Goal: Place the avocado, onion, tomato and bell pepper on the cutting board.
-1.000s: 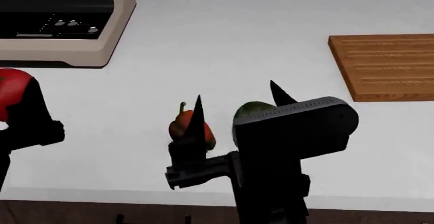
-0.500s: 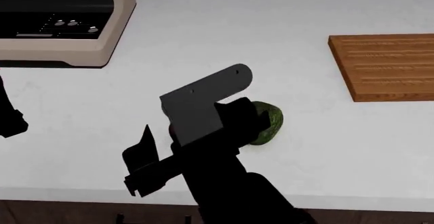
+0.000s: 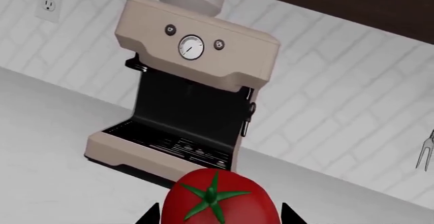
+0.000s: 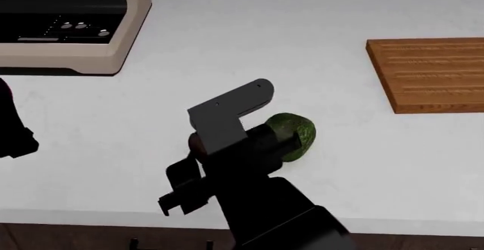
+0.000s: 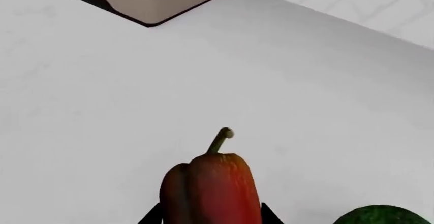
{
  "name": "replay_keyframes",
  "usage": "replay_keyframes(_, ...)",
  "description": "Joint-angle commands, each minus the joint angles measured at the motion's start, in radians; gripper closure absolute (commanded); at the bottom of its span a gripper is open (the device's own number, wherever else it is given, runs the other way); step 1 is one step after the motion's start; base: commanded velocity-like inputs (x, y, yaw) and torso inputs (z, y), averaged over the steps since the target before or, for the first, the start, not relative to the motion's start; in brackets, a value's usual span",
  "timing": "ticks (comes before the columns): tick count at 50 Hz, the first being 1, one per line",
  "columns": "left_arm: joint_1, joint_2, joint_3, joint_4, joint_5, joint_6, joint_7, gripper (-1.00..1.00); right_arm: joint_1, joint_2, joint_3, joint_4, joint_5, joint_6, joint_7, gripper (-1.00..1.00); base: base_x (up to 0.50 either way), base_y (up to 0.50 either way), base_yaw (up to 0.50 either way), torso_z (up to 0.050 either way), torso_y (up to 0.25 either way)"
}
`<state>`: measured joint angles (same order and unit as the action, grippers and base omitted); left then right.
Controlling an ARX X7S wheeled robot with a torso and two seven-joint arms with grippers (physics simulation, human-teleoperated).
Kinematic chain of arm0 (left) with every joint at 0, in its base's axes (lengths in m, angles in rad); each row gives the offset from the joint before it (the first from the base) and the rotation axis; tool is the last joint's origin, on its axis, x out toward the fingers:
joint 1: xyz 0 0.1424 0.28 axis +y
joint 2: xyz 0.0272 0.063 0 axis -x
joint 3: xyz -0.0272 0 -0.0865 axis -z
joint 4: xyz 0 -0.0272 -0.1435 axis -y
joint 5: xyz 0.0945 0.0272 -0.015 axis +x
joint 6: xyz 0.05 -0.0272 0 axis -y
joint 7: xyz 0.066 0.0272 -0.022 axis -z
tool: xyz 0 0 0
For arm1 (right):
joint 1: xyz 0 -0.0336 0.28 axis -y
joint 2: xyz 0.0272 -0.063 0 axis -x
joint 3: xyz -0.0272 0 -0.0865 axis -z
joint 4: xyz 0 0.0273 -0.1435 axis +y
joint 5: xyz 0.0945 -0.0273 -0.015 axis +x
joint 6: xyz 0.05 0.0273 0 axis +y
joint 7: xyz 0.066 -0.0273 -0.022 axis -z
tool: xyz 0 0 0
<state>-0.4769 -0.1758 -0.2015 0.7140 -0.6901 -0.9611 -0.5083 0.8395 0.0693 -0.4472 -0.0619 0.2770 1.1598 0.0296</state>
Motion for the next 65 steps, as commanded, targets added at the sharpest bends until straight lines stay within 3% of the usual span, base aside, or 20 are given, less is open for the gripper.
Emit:
replay_keyframes(1, 0.002, -0.004, -0.001, 0.003, -0.023, 0.017, -0.017, 1.00, 0.002, 0.000, -0.035, 0.084, 0.019, -0.028, -0.008, 1.00, 0.00, 0.00, 0.00, 0.000, 0.000)
replay_keyframes(5, 0.003, -0.003, 0.005, 0.002, -0.023, 0.018, -0.022, 1.00, 0.000, 0.006, -0.054, 0.047, 0.016, -0.037, 0.001, 1.00, 0.00, 0.00, 0.00, 0.000, 0.000)
replay_keyframes(13, 0.009, -0.006, 0.022, -0.001, -0.014, 0.034, -0.023, 1.00, -0.012, 0.034, -0.042, -0.314, 0.011, 0.090, 0.101, 1.00, 0.00, 0.00, 0.00, 0.000, 0.000)
replay_keyframes(18, 0.024, -0.024, 0.049, 0.006, 0.027, 0.081, -0.006, 1.00, -0.082, 0.098, 0.019, -0.486, -0.012, 0.024, 0.146, 1.00, 0.00, 0.00, 0.00, 0.000, 0.000)
replay_keyframes(22, 0.036, -0.039, 0.066, 0.008, 0.060, 0.111, 0.001, 1.00, -0.219, 0.159, 0.074, -0.563, -0.025, -0.119, 0.157, 1.00, 0.00, 0.00, 0.00, 0.000, 0.000)
replay_keyframes(35, 0.057, -0.058, 0.115, 0.020, 0.090, 0.137, 0.007, 1.00, -0.433, 0.211, 0.222, -0.618, 0.005, -0.336, 0.154, 1.00, 0.00, -0.38, 0.00, 0.000, 0.000)
replay_keyframes(65, 0.089, -0.124, 0.192, 0.126, 0.071, 0.159, 0.037, 1.00, -0.473, 0.207, 0.330, -0.697, 0.038, -0.301, 0.227, 1.00, 0.00, -0.50, 0.00, 0.000, 0.000)
